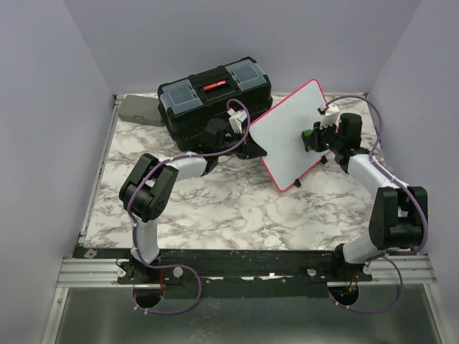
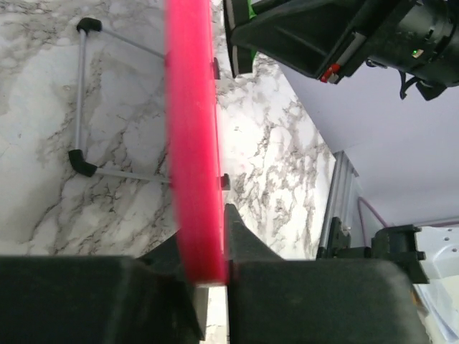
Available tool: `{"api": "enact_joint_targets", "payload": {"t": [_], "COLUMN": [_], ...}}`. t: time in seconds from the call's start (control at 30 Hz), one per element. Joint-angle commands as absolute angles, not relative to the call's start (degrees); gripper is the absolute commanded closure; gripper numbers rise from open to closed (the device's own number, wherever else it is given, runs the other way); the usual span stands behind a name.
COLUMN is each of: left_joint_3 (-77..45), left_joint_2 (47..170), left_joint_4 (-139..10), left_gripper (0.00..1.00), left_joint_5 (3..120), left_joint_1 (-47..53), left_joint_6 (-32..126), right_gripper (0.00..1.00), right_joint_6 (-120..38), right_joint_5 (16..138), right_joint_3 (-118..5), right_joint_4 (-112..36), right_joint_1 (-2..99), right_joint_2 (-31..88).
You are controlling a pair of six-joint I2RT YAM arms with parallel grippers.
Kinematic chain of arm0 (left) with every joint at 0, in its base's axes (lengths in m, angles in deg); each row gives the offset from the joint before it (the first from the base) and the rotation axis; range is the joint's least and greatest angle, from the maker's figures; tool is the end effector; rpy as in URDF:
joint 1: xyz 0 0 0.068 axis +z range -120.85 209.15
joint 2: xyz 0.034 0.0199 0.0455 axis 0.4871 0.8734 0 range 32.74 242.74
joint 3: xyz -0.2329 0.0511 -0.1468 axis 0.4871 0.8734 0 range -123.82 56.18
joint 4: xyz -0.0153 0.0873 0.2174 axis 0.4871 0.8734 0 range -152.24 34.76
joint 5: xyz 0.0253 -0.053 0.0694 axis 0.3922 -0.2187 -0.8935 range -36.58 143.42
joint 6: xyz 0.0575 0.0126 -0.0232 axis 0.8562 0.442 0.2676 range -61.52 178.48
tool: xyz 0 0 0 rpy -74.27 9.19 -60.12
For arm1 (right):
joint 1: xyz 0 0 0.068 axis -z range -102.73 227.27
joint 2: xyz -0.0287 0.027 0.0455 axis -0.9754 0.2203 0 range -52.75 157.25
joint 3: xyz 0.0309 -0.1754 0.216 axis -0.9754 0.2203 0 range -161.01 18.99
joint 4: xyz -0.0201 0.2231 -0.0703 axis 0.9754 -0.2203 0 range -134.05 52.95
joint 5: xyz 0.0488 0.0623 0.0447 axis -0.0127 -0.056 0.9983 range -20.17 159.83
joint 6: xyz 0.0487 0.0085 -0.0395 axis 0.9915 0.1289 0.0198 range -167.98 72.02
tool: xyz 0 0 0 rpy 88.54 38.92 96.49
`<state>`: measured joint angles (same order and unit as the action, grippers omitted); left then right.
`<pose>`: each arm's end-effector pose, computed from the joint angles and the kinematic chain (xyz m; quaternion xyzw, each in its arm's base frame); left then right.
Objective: Erase the whiteboard
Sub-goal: Erase the whiteboard at the whiteboard stand, then place the whiteboard eraser at the center of the board.
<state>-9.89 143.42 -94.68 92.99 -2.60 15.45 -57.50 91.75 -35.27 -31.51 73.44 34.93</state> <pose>0.3416 -0.2478 0.2347 0.1396 0.7495 -0.5682 0.3097 0.3259 0.0400 0.2599 -0.1952 0.8239 0.1375 0.5140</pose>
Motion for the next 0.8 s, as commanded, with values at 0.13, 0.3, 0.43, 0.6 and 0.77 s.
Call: {"api": "enact_joint_targets", "payload": {"t": [0.13, 0.3, 0.43, 0.6, 0.77], "left_joint_3": [-7.3, -5.72, -2.0, 2.52, 8.16], "left_joint_2": [137.97, 135.63, 131.76, 124.28, 113.65], "left_joint_4": [-91.35, -90.97, -93.21, -92.4, -87.66], "left_gripper": [0.58, 0.42, 0.33, 0.24, 0.21], "left_joint_5": [92.04, 89.95, 88.59, 86.5, 81.37], "left_joint_1": [-3.49, -3.03, -2.2, -1.61, -0.97], "left_joint_6": [16.33, 16.88, 17.28, 20.73, 25.93], "right_gripper": [0.99, 0.99, 0.99, 1.0, 0.99], "right_joint_6": [-60.68, -64.58, -67.69, -76.58, -83.75], "right_joint_5": [102.29, 99.49, 98.37, 98.93, 98.53], "right_joint_3": [-35.21, -33.44, -34.77, -35.37, -33.06], "right_joint_4": [-45.69, -49.55, -56.18, -67.49, -74.8], "right_joint_1": [75.82, 76.04, 78.26, 83.6, 89.69], "right_joint_2": [26.01, 24.13, 22.58, 20.42, 17.82]}}
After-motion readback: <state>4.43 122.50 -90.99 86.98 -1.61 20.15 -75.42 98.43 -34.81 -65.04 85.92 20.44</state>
